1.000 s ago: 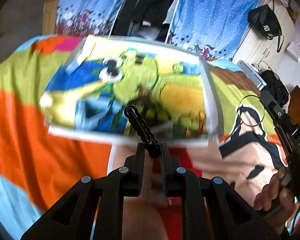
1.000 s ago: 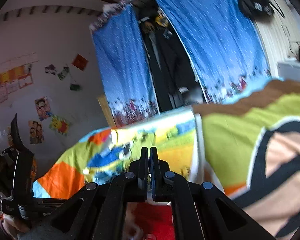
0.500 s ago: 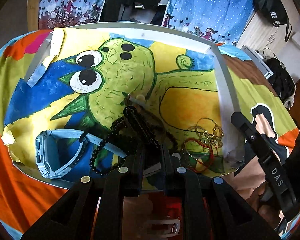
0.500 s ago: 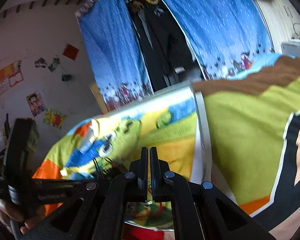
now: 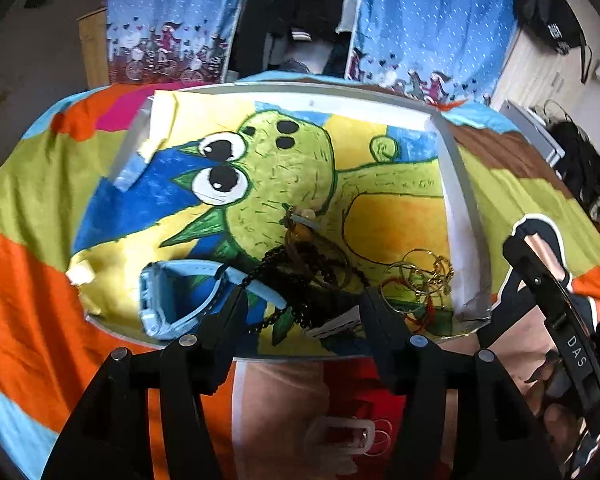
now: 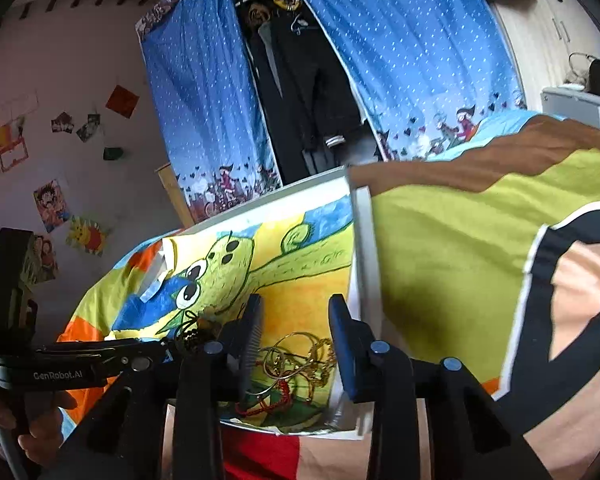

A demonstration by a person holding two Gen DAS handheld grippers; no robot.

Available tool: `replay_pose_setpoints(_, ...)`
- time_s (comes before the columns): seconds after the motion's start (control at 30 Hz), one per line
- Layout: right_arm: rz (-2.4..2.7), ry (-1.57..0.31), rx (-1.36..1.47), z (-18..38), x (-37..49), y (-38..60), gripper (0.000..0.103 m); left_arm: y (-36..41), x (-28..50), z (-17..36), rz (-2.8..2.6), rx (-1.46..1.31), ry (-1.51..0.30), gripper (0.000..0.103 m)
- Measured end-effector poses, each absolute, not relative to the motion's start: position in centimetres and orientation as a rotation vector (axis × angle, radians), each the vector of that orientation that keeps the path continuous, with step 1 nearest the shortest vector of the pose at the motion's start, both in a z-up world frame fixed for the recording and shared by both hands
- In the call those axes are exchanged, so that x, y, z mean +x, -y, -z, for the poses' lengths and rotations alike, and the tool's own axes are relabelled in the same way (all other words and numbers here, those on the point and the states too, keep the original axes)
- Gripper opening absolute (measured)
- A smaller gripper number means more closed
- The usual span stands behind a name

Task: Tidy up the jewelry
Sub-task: 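Carry both items over the tray and open both tools, then withdraw both tools from the tray back toward the remaining rings and clip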

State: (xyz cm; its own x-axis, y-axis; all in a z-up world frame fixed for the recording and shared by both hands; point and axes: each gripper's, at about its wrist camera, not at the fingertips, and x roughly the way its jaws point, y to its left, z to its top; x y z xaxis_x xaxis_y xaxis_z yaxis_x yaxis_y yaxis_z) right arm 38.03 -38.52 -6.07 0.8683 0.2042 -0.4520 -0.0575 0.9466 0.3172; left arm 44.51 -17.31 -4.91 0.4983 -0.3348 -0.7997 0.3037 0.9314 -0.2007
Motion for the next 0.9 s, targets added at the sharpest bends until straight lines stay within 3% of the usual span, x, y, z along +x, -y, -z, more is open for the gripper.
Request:
replay_pose_setpoints(0.07, -0.124, -0.488, 0.295, 5.3, 37.2, 38.8, 0.037, 17.0, 43.6, 3.9, 0.370, -0.063, -0.948, 0.062)
replay_pose_setpoints(0.13, -0.109, -0.465, 0.296, 4.6, 36.2, 39.1, 0.055, 16.3, 42.2, 2.5, 0.345, -0.094, -0.893, 0.077)
replay_pose_setpoints(0.3, -0.109, -0.390, 0.296, 2.4, 32.9, 39.5, 0.079, 15.6, 38.3, -1.1, 0.301, -0.089, -0.781, 0.083)
replay_pose_setpoints(0.37, -0.120, -0.347, 0.289, 1.2, 31.1, 39.5, 0.084, 15.3, 36.3, -2.5, 0.278, -0.081, -0.725, 0.100)
replay_pose_setpoints(0.53, -0.118, -0.245, 0.239, -1.2, 26.4, 38.7, 0.103, 13.8, 31.4, -5.3, 0.243, -0.109, -0.606, 0.101)
replay_pose_setpoints(0.9, -0.109, -0.158, 0.162, -2.1, 16.7, 36.0, 0.103, 10.8, 21.9, -6.7, 0.200, -0.113, -0.528, 0.101)
